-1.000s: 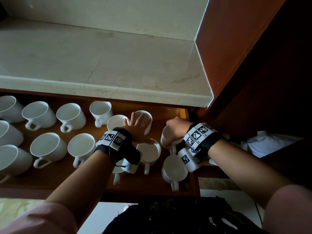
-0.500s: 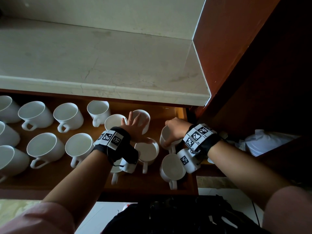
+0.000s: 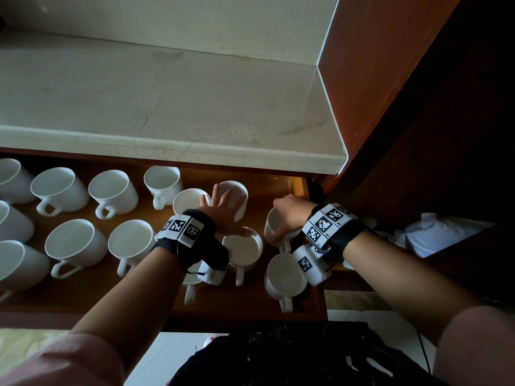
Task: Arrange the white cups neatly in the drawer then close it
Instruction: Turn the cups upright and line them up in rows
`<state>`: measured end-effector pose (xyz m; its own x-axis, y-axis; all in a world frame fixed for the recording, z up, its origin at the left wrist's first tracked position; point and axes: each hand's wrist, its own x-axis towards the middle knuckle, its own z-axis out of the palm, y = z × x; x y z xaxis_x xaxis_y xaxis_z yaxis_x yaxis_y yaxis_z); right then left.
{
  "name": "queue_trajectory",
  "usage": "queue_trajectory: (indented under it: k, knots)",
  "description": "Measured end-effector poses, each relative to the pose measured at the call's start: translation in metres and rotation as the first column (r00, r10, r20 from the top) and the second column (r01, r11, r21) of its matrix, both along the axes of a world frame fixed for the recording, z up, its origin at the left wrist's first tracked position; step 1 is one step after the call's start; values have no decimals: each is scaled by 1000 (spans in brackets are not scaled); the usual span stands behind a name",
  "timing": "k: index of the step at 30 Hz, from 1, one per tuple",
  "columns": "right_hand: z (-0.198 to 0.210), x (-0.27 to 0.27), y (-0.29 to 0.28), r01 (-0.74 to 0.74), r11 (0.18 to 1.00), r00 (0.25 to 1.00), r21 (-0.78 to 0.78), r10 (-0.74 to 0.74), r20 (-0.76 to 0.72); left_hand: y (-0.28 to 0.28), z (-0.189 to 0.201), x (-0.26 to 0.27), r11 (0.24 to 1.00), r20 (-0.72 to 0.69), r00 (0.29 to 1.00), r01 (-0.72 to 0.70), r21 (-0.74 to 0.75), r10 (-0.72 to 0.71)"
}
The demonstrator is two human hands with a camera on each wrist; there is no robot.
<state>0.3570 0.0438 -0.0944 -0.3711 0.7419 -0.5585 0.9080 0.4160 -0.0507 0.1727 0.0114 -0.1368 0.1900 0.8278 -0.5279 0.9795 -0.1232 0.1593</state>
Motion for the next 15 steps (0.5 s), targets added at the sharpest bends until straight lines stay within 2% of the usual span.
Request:
queue_trajectory:
  k: [15]
  knots:
    - [0, -3, -2, 53, 999, 998, 6, -52, -31, 0, -3, 0, 1000, -2, 1000, 4, 3, -4]
